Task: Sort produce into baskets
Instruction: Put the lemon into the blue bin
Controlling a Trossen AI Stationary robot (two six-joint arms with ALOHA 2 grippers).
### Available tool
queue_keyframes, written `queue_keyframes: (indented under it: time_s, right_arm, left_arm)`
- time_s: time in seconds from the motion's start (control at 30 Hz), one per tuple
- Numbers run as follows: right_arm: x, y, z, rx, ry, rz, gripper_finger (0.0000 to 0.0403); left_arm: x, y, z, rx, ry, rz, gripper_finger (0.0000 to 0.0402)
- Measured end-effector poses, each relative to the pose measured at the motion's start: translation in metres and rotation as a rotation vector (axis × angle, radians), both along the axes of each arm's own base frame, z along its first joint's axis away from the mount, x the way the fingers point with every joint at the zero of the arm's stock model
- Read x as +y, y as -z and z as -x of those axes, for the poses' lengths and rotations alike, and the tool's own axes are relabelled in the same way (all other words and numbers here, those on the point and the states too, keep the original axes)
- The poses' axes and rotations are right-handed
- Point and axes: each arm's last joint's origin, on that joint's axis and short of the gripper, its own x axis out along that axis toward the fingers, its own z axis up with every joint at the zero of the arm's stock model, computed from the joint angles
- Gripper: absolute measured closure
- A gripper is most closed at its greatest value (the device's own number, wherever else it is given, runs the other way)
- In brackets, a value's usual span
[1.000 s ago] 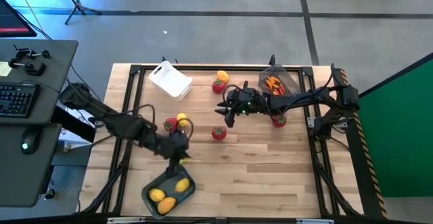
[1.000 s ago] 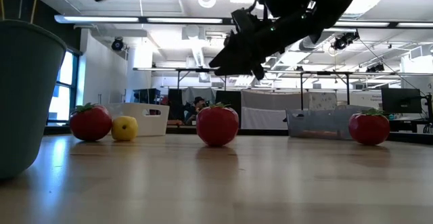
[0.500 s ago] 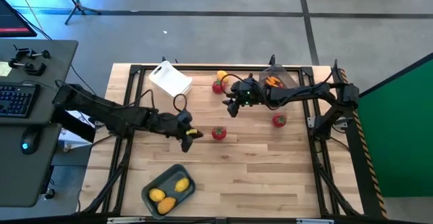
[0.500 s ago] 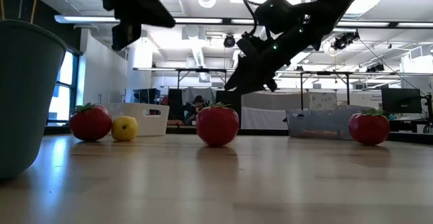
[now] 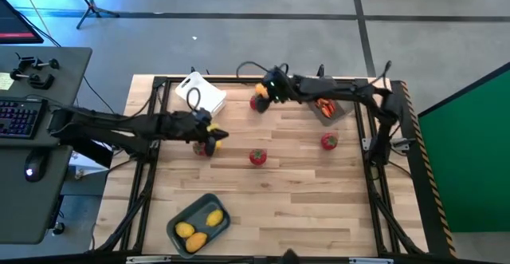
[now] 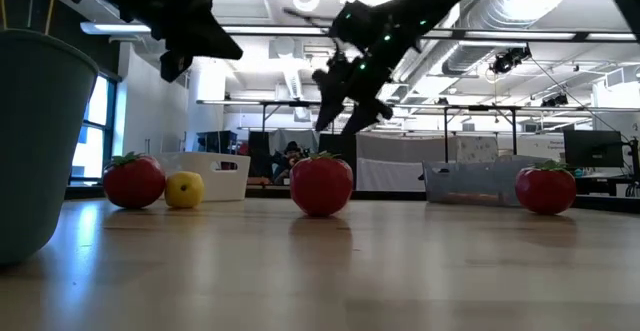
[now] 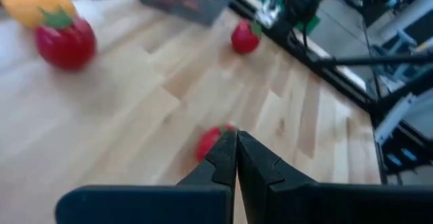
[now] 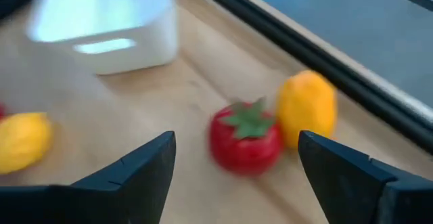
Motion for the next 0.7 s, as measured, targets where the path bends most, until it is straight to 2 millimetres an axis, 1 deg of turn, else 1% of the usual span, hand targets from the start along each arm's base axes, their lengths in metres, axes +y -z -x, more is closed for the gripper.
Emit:
queue_keyframes:
  time_s: [0.1, 0.2, 0.33, 0.5, 0.7]
  right_arm:
    - [-0.03, 0.003, -0.005, 0.069, 0.025, -0.035, 0.01]
    - [-0.058, 0.011, -0.005, 0.097, 0.018, -0.12, 0.01]
    - [-0.085, 0.022, -0.002, 0.145, 0.021, -0.161, 0.01]
    - [-0.101, 0.03, 0.004, 0.133, 0.007, -0.214, 0.01]
    - [-0.105, 0.043, 0.003, 0.142, -0.021, -0.245, 0.01]
  left_arm:
    - [0.008, -0.006, 0.006, -0.029, -0.034, -0.018, 0.0401]
    - [0.013, -0.008, 0.008, -0.042, -0.056, -0.021, 0.0401]
    - [0.015, -0.009, 0.009, -0.045, -0.065, -0.018, 0.0401]
    - [0.015, -0.009, 0.009, -0.046, -0.091, -0.017, 0.0401]
    - [0.016, -0.009, 0.009, -0.046, -0.113, -0.019, 0.0401]
